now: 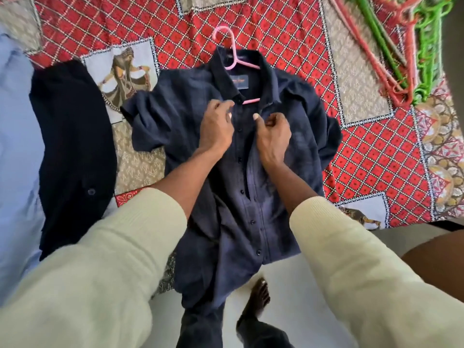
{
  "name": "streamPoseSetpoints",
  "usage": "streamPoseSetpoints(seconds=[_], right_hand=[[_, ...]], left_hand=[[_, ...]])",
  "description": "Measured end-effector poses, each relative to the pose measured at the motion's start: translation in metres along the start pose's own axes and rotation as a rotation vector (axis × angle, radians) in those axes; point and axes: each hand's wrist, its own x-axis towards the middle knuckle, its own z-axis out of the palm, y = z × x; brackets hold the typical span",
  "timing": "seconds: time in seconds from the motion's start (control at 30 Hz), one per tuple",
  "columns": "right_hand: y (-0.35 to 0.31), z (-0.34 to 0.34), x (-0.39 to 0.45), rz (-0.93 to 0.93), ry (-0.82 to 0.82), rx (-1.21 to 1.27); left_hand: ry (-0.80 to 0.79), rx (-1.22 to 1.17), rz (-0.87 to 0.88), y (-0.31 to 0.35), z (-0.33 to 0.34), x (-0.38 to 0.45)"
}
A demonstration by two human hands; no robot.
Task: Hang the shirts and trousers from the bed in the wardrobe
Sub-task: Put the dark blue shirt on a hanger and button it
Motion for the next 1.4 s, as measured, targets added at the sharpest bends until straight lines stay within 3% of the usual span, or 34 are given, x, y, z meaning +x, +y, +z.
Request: streamPoseSetpoints(seconds=[0.07,0.13,0.23,0.4,0.47,0.63,0.77,1.0,1.2,1.4], right_hand=[[-0.008,0.010,0.009,0.056,0.034,0.124],[-0.015,0.019,0.017,0.081,0.055,0.190],[-0.019,0.029,0.021,0.147,0.121,0.257],[-0.020,0.036,0.018,0.358,0.165,0.399],[-0.019,0.037,0.016,0.388,0.127,0.434],[-0.024,0.041,0.019,0.470,-0.139,0.582],[-0.028,0.042,0.025,0.500,-0.200,0.677],[-0.023,0.036,0.025,0.523,-0.212,0.743],[-0.028,0.036,0.032,0.564,-0.292,0.778],[-0.031,0.038,0.040,0.664,-0.367,0.834]], left_hand=[[0.038,0.267,0.256,-0.008,0.001,0.017],[-0.086,0.495,0.450,-0.008,-0.002,0.039],[-0.282,0.653,0.523,0.000,-0.008,0.071],[-0.516,0.757,0.432,0.010,-0.013,0.106],[-0.610,0.636,0.356,0.016,-0.017,0.112],[-0.768,0.276,0.060,0.032,-0.034,0.124],[-0.903,0.221,-0.042,0.034,-0.041,0.120],[-0.772,0.107,-0.140,0.024,-0.034,0.103],[-0.399,0.053,-0.301,0.029,-0.021,0.092],[-0.410,-0.046,-0.459,0.034,-0.009,0.088]])
